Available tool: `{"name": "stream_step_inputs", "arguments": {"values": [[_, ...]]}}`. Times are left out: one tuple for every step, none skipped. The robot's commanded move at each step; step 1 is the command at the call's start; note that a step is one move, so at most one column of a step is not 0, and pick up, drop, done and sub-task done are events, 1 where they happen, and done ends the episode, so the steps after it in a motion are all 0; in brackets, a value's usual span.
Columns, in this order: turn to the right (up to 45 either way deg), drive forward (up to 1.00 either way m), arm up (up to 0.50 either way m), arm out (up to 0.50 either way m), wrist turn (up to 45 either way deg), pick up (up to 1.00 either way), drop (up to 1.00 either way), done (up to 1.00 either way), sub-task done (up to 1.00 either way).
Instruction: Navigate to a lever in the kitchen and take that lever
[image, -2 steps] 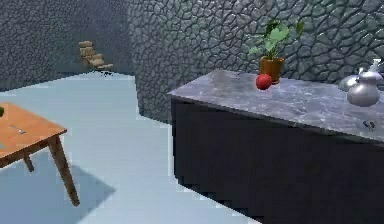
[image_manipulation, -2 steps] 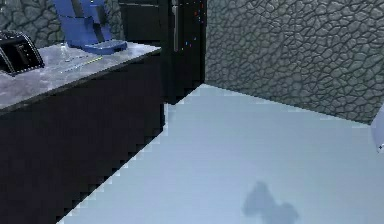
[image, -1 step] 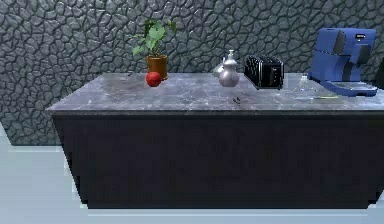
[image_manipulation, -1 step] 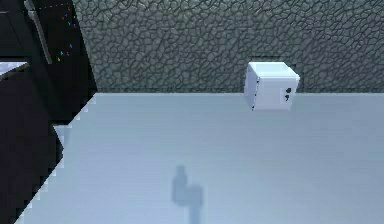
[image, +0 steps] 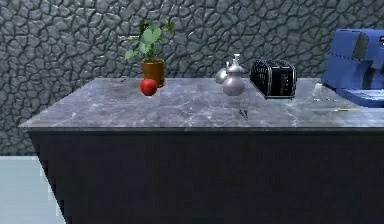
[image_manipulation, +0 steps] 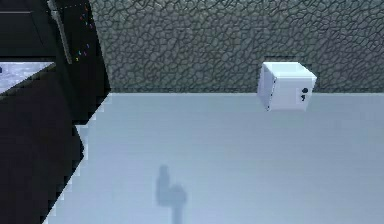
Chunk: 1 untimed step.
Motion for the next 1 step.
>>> {"name": "stream_step_inputs", "arguments": {"values": [[18.0, 0.0, 0.0, 0.0, 0.0, 0.0, 0.0, 0.0, 0.0]]}}
